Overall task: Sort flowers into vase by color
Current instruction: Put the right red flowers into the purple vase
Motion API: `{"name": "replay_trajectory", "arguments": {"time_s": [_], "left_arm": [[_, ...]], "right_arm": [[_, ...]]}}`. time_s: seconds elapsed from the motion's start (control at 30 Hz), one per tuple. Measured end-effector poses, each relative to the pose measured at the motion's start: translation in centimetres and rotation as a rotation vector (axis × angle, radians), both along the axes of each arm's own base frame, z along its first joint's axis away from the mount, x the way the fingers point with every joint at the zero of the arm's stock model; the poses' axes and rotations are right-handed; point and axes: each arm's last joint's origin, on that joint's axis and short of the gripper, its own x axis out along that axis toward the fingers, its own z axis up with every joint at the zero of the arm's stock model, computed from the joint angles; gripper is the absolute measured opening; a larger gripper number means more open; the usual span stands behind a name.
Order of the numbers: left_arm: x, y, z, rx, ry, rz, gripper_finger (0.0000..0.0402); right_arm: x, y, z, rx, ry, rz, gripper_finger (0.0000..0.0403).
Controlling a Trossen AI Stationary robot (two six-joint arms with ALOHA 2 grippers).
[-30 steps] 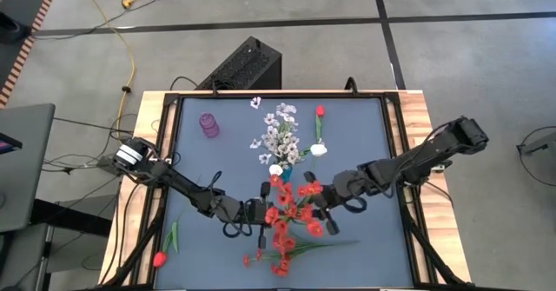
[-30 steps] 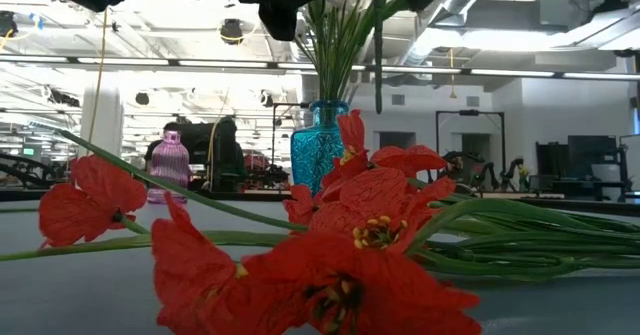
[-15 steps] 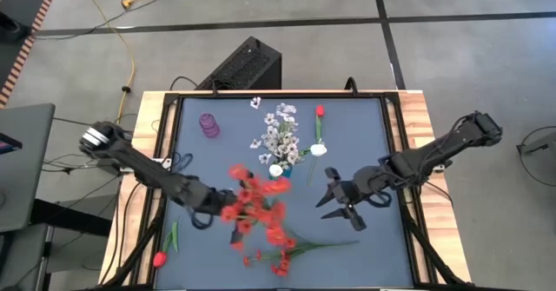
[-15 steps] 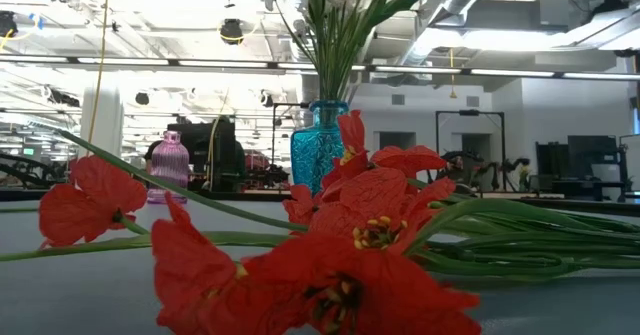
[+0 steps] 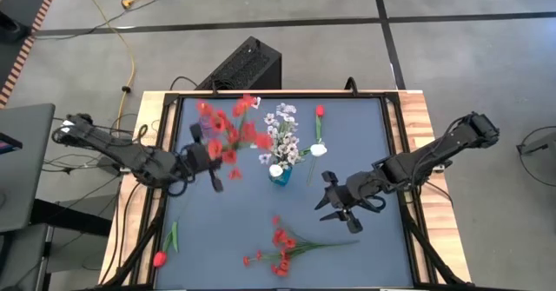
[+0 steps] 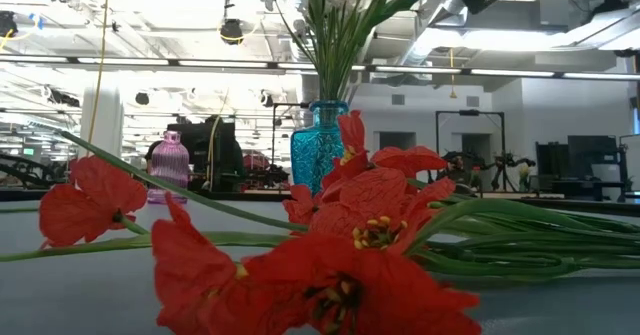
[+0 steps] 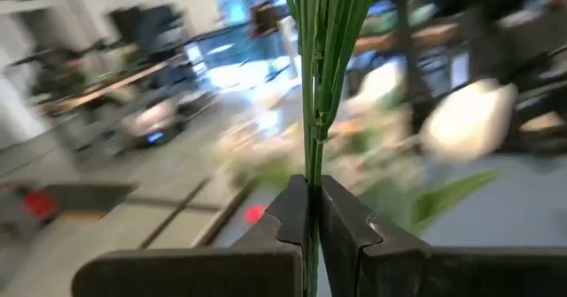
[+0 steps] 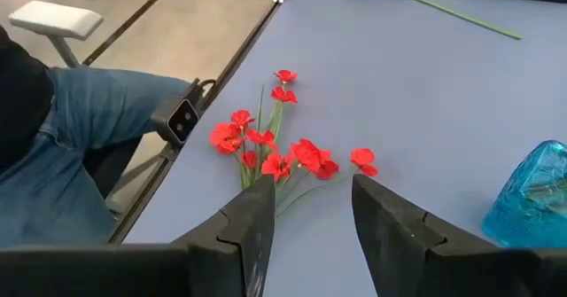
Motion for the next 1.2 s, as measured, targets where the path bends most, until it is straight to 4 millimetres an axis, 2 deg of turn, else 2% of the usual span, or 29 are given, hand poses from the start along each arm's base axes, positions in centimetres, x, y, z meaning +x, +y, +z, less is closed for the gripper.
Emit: {"name": "replay_trajectory", "arguments": {"time_s": [0.1,0.37,0.57,0.7,0.93,1.2], "left_arm": [[-1.1,1.9,-0.7,-0.01,0.009,0.105,0.0],[-2.4,7.9,-4.6,-0.105,-0.008,0.281,0.0],[-4.4,11.3,-5.7,-0.125,-0.006,0.418,0.0],[-6.0,12.1,-6.5,-0.13,-0.033,0.469,0.0],[-8.8,12.5,-8.5,-0.118,-0.126,0.546,0.0],[-9.7,13.0,-10.0,-0.113,-0.147,0.6,0.0]], "right_arm": [[0.1,-0.2,0.0,-0.003,-0.004,-0.004,0.0177],[0.2,-0.2,0.1,-0.003,-0.014,-0.01,0.0177],[0.2,-0.1,0.2,0.02,-0.017,-0.021,0.0177],[0.2,-0.1,0.1,0.027,-0.009,-0.024,0.0177],[0.1,0.0,0.1,0.027,-0.011,-0.019,0.0177],[0.3,0.0,0.3,0.035,-0.029,-0.023,0.0177]]}}
